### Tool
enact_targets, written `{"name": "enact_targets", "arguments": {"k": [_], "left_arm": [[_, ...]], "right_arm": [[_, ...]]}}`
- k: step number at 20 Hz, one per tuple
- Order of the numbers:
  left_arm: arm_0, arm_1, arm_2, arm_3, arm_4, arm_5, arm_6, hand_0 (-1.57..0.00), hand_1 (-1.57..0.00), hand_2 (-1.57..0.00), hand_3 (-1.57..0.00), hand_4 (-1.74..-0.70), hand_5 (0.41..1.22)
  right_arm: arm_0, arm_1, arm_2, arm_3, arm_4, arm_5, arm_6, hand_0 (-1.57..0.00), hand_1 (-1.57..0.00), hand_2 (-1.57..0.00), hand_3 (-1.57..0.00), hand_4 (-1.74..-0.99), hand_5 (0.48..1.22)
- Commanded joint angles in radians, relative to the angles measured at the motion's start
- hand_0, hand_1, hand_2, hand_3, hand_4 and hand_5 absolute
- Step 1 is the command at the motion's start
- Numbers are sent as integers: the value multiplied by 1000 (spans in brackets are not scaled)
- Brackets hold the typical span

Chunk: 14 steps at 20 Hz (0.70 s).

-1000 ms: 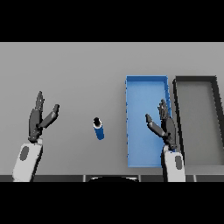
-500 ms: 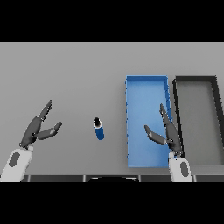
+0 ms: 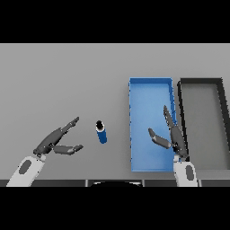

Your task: Pick up the blue pipe and place it into the blue bin.

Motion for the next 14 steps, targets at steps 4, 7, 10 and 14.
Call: {"name": "enact_targets", "arguments": {"k": [4, 7, 10, 14], "left_arm": [[-29, -73, -75, 17, -67, 1, 9, 1, 1, 1, 1, -1101, 447], [-52, -116, -102, 33, -72, -10, 14, 1, 1, 1, 1, -1117, 446], [-88, -168, -127, 82, -98, -5, 30, 1, 1, 1, 1, -1117, 446], [-148, -264, -144, 186, -102, -11, 46, 1, 1, 1, 1, -1117, 448]], "right_arm": [[6, 6, 4, -1, 5, -2, -8, 1, 1, 1, 1, -1262, 617], [26, 19, 14, -24, 7, -6, -15, 1, 1, 1, 1, -1270, 617], [29, 12, 6, -30, -1, -3, 0, 1, 1, 1, 1, -1275, 615], [40, 4, -1, -28, -8, 4, -8, 1, 1, 1, 1, -1274, 605]]}}
